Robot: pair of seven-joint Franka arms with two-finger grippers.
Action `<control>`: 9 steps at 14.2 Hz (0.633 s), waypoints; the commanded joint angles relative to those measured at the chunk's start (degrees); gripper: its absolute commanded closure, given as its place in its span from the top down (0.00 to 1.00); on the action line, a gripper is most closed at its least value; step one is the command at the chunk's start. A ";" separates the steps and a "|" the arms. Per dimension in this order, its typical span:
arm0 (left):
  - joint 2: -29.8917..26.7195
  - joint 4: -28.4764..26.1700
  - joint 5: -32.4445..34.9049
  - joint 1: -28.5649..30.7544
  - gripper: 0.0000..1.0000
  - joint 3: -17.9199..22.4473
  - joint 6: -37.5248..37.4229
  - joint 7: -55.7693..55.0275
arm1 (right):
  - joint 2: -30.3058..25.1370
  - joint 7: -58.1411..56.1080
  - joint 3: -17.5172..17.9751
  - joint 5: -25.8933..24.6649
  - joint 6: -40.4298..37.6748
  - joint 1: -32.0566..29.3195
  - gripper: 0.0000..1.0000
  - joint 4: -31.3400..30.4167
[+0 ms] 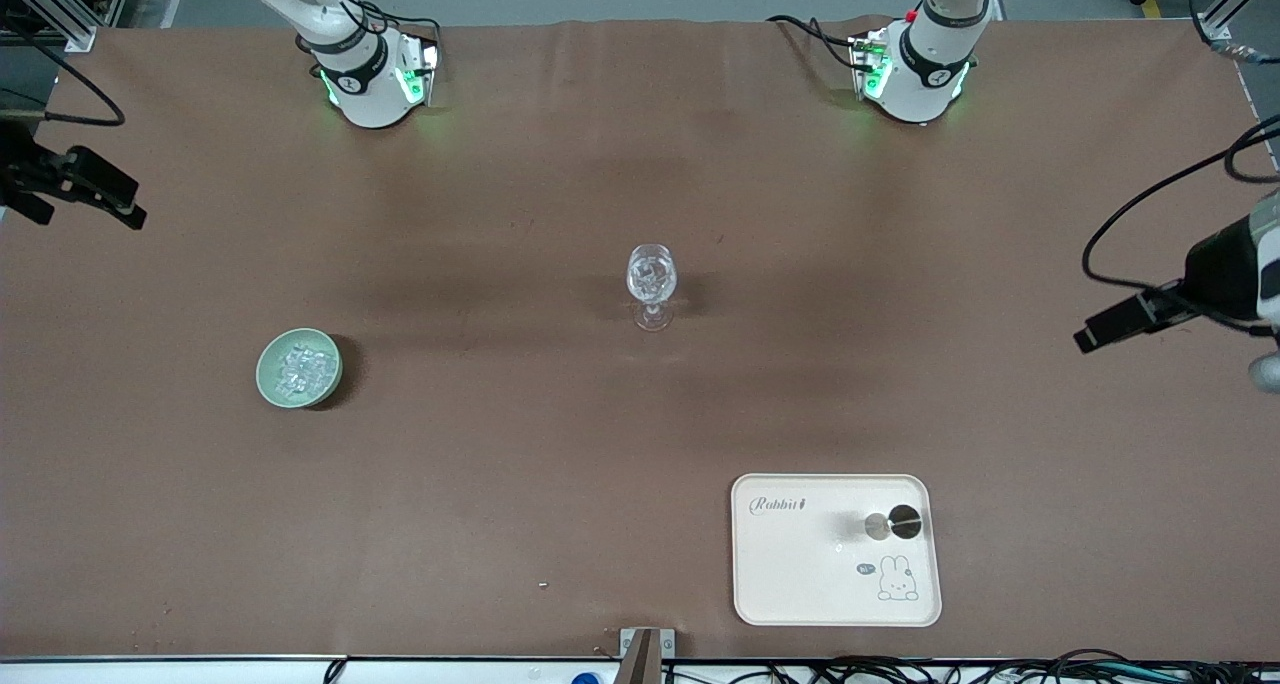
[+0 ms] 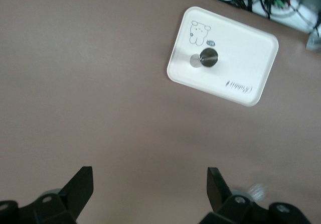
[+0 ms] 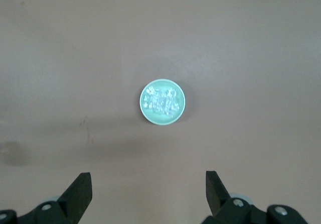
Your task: Pour wine and add ice with both arms
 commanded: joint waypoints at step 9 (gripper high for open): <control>-28.54 -27.88 -9.69 -29.98 1.00 34.45 -0.73 11.09 | 0.89 -0.40 1.16 0.35 -2.57 -1.10 1.00 -0.13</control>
